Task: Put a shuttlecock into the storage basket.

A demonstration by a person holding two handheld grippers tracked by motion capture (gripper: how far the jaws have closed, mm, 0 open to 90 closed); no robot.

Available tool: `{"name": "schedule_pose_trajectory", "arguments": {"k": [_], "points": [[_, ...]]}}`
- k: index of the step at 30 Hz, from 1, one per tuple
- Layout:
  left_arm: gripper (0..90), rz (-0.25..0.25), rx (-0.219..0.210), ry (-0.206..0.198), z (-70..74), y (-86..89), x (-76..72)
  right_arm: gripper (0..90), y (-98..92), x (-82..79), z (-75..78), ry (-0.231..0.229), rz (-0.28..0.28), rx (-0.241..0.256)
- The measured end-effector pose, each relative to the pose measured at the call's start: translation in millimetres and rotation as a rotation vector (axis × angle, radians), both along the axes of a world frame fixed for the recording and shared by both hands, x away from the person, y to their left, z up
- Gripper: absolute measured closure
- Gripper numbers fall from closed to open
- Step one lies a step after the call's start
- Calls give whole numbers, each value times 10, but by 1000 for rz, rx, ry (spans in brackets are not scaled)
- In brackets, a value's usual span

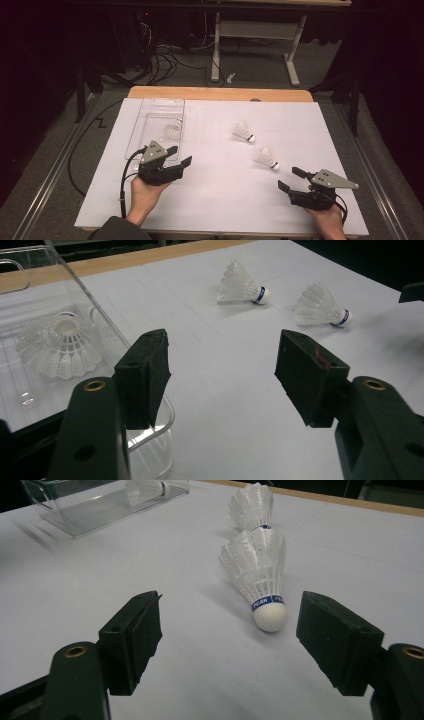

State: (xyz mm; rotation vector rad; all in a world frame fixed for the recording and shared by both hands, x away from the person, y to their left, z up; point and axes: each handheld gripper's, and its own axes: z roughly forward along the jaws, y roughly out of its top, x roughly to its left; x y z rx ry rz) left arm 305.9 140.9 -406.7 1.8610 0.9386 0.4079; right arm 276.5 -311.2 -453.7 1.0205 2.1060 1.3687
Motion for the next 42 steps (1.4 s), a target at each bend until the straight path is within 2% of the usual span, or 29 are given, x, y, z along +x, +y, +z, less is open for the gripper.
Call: {"name": "schedule_pose_trajectory", "arguments": {"k": [17,26,42], "points": [[387,-50,-5,22,13,-220,156,263,2,1,0,-1,4,-2],[390,-70,1,42,23,-332,281,263,3,2,0,-1,5,-1],[395,-100,1,55,38,-561,487,263,2,3,-2,-1,7,0]]}}
